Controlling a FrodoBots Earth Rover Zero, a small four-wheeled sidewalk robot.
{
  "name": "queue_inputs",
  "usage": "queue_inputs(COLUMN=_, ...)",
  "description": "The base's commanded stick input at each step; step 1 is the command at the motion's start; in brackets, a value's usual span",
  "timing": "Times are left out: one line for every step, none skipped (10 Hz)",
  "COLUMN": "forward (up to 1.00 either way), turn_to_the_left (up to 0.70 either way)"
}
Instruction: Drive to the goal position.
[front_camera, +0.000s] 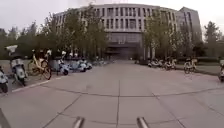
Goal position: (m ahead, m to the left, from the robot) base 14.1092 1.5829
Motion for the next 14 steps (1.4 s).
queue_inputs(forward=0.7, turn_to_the_left=0.0)
queue_inputs(forward=0.7, turn_to_the_left=0.0)
queue_inputs(forward=0.7, turn_to_the_left=0.0)
queue_inputs(forward=0.7, turn_to_the_left=0.0)
queue_inputs(forward=0.7, turn_to_the_left=0.0)
queue_inputs(forward=0.7, turn_to_the_left=0.0)
queue_inputs(forward=0.7, turn_to_the_left=0.0)
queue_inputs(forward=0.7, turn_to_the_left=0.0)
queue_inputs(forward=0.7, turn_to_the_left=0.0)
queue_inputs(forward=0.7, turn_to_the_left=0.0)
queue_inputs(forward=0.7, turn_to_the_left=0.0)
queue_inputs(forward=0.7, turn_to_the_left=0.0)
queue_inputs(forward=0.7, turn_to_the_left=0.0)
queue_inputs(forward=0.7, turn_to_the_left=0.0)
